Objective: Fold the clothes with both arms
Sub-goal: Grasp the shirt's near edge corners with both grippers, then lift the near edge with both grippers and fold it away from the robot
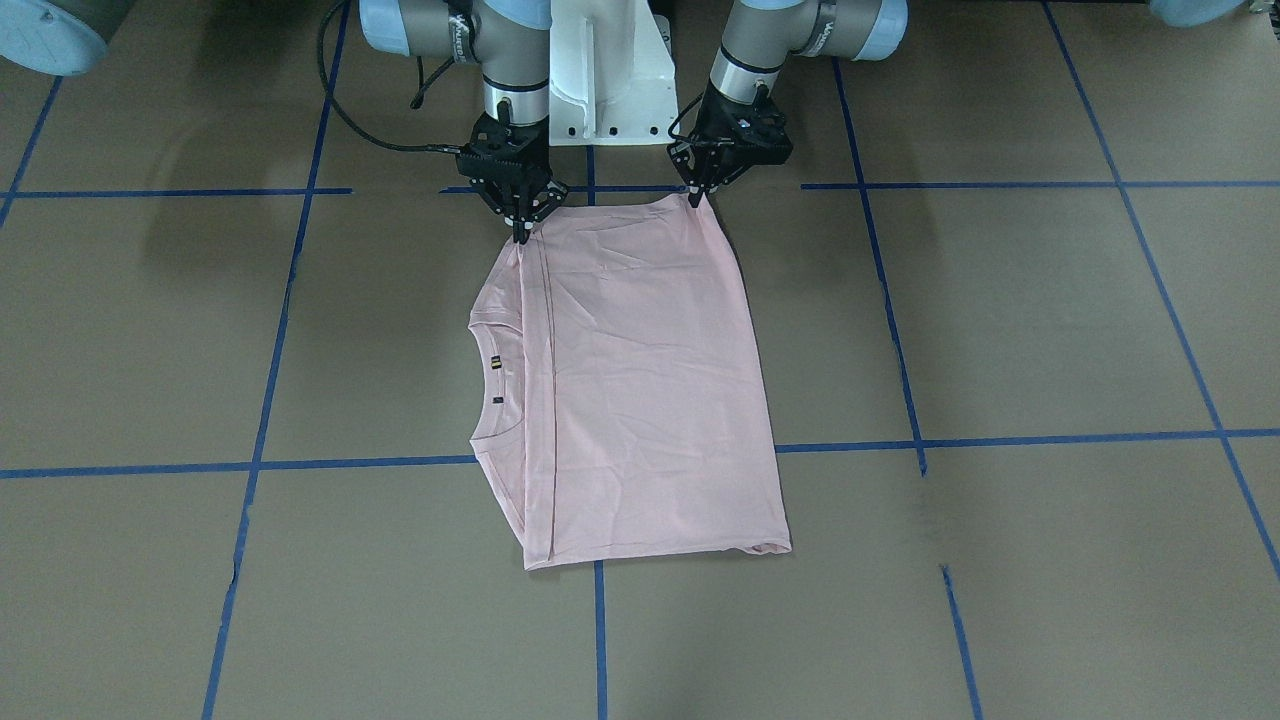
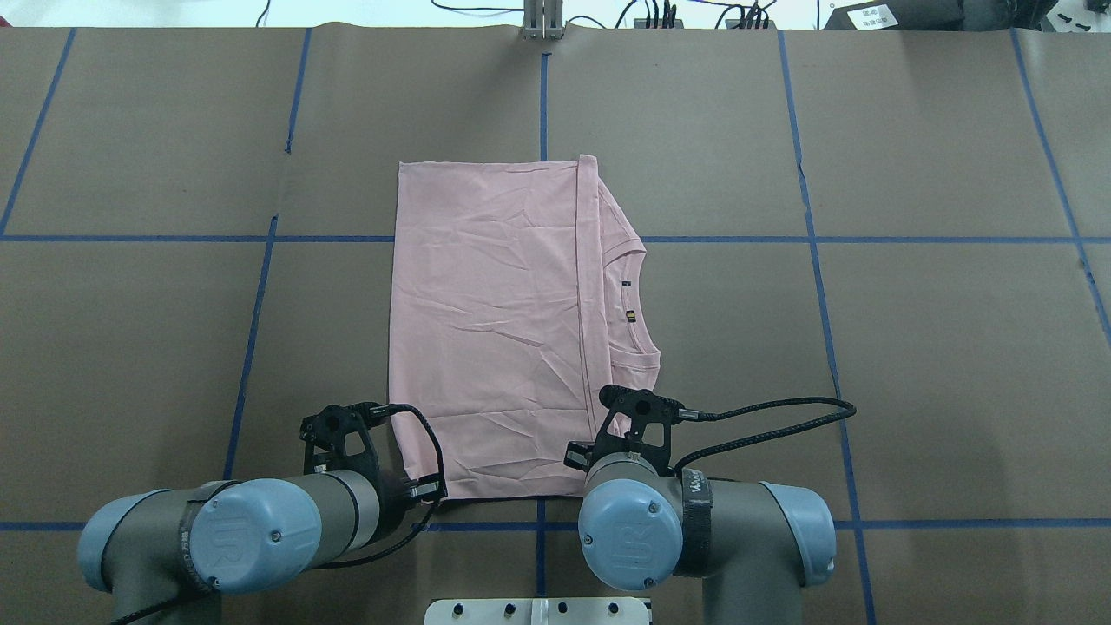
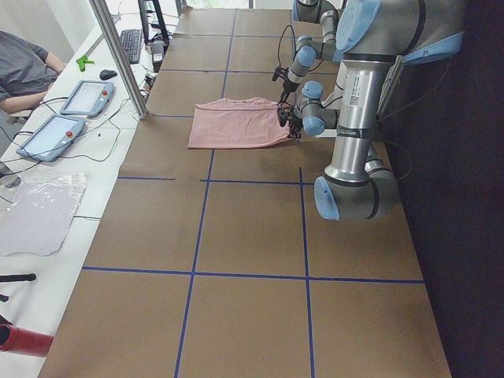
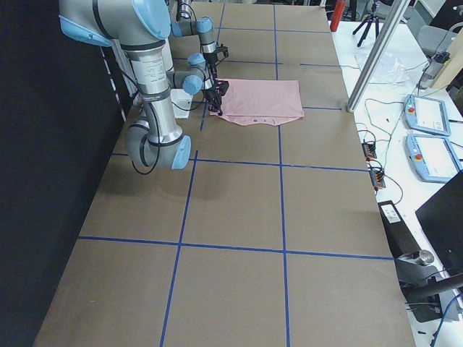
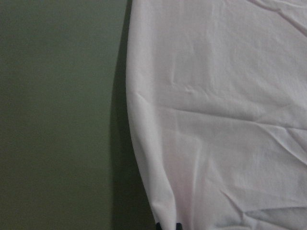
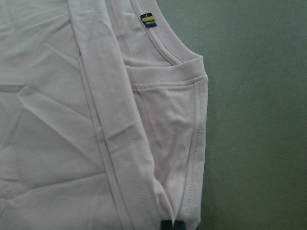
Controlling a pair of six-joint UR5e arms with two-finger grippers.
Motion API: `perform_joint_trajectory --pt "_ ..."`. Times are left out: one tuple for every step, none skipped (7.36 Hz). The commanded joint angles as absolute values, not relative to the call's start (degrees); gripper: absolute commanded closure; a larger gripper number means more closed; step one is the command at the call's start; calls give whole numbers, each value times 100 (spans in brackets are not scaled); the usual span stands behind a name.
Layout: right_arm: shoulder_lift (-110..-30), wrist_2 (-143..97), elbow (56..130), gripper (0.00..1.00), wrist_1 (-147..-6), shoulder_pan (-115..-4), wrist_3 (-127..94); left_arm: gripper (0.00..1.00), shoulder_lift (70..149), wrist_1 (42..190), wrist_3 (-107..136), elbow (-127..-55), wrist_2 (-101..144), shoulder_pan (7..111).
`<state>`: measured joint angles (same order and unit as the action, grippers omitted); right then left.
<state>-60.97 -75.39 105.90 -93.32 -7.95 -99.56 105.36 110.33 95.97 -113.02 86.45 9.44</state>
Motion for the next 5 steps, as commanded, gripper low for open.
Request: perform_joint_trajectory --pt "-6300 -7541 11228 100 -9517 -835 -9932 100 10529 10586 9284 -11905 8701 976" --pt "-6293 -7558 11833 100 -10136 -800 -9932 100 10538 10121 9246 -12414 8771 976" --pt "-6284 -7567 12587 100 -10821 -704 -9940 100 10538 9638 9246 -12950 9006 967" --pt "-6249 -7620 13230 100 -11437 -625 -9949 100 10599 9041 9237 -13616 9139 958" --pt "-6223 -7672 13706 100 -11913 -537 -9984 100 10922 8217 9246 -14110 9297 975"
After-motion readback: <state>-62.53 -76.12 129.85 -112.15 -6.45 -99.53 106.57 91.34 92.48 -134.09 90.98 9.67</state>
